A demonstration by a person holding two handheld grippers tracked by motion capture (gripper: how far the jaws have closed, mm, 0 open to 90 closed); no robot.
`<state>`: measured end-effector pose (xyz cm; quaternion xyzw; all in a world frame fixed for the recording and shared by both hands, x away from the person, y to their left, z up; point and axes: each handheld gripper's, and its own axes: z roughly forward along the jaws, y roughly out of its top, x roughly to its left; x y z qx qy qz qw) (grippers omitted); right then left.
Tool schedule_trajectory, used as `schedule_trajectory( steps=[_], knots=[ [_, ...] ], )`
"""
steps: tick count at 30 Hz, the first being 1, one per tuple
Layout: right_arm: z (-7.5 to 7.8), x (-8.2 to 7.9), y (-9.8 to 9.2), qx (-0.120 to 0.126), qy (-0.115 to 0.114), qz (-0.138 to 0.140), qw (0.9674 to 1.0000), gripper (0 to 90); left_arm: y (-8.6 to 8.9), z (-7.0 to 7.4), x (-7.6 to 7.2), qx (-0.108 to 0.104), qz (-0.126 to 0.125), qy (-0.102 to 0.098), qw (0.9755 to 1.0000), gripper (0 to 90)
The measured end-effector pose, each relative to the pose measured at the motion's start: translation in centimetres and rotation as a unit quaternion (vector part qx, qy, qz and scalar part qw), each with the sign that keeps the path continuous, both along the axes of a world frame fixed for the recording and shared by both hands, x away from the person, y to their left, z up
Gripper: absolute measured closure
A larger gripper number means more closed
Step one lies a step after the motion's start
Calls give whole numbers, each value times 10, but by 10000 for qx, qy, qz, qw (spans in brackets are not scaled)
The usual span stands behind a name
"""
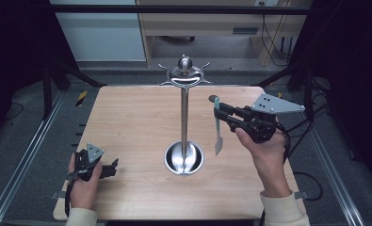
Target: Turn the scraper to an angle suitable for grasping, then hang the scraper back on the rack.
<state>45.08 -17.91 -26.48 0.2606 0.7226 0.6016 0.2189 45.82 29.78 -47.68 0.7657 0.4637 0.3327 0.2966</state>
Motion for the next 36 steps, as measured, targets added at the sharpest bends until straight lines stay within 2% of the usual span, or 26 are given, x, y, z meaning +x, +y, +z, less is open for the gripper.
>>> schedule_trajectory(
  steps=[6,19,26,36],
  knots=[
    [5,-1,1,71,-37,-9,10000,743,-2,0,-1,75,-36,27,10000,31],
    [18,-2,1,160,-86,19,9998,743,1,1,-1,13,25,11,10000,30],
    [23,-3,2,310,-130,115,9994,743,1,0,-1,25,-1,19,10000,30],
    [30,-5,2,292,-200,181,9992,743,0,0,0,25,-16,40,10000,31]
  ],
)
